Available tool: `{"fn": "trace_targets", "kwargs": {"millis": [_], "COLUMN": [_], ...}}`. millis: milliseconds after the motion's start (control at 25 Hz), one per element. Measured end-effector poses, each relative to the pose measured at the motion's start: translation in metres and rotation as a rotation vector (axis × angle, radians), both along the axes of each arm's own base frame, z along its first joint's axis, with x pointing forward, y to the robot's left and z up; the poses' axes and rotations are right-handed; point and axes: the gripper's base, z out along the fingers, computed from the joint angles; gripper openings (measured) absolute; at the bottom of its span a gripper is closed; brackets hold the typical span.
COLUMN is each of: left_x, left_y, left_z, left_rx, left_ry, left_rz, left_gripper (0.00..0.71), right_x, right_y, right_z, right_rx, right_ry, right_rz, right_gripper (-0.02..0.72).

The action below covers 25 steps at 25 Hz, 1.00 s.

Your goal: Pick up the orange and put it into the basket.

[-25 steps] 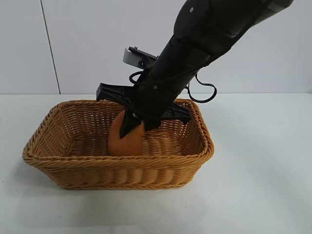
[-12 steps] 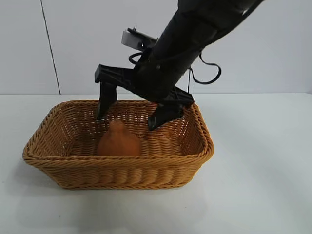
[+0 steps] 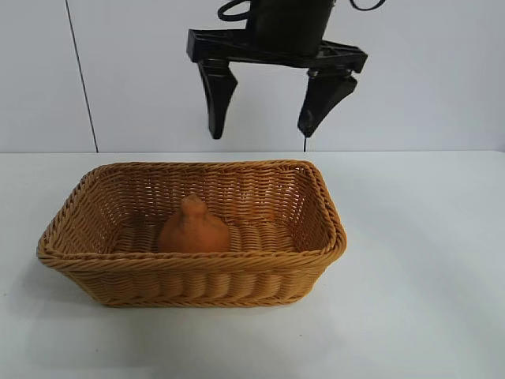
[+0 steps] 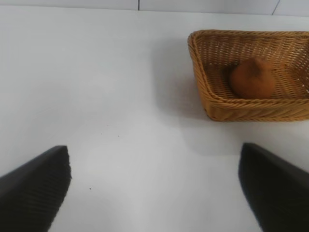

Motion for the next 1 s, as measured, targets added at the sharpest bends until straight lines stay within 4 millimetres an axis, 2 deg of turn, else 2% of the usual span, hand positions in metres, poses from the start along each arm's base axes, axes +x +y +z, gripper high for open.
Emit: {"fn": "trace_targets", "kwargs": {"millis": [120, 240, 400, 480, 640, 720, 840, 1000], "left_x": [0.0, 0.0, 0.0, 0.0, 0.0, 0.0, 0.0, 0.0], "left_y": [0.0, 0.0, 0.0, 0.0, 0.0, 0.0, 0.0, 0.0], "left_z": [0.0, 0.0, 0.0, 0.0, 0.0, 0.0, 0.0, 0.0], "left_rx": [0.0, 0.0, 0.002, 0.002, 0.002, 0.002, 0.002, 0.002], "left_ry": [0.0, 0.0, 0.0, -0.001, -0.001, -0.001, -0.001, -0.001], "left_rz": [0.0, 0.0, 0.002, 0.002, 0.002, 0.002, 0.002, 0.002], "left_gripper": [0.673, 0.673, 0.673, 0.673, 0.673, 0.673, 0.673, 0.673], "right_x": [0.014, 0.031, 0.054, 0.064, 0.073, 0.073, 0.073, 0.072], "right_y": [-0.023, -0.055, -0.114, -0.15, -0.214, -0.237, -0.257, -0.258], "right_z": [0.0, 0.0, 0.0, 0.0, -0.001, -0.001, -0.001, -0.001], "right_rx": [-0.016, -0.021, -0.035, -0.041, -0.058, -0.06, -0.062, -0.044], "right_ry": [0.0, -0.001, -0.005, -0.006, -0.006, -0.005, 0.0, 0.007], "right_rz": [-0.052, -0.116, -0.228, -0.301, -0.427, -0.478, -0.525, -0.527], "right_gripper": [0.694, 0.694, 0.694, 0.694, 0.694, 0.694, 0.694, 0.694]}}
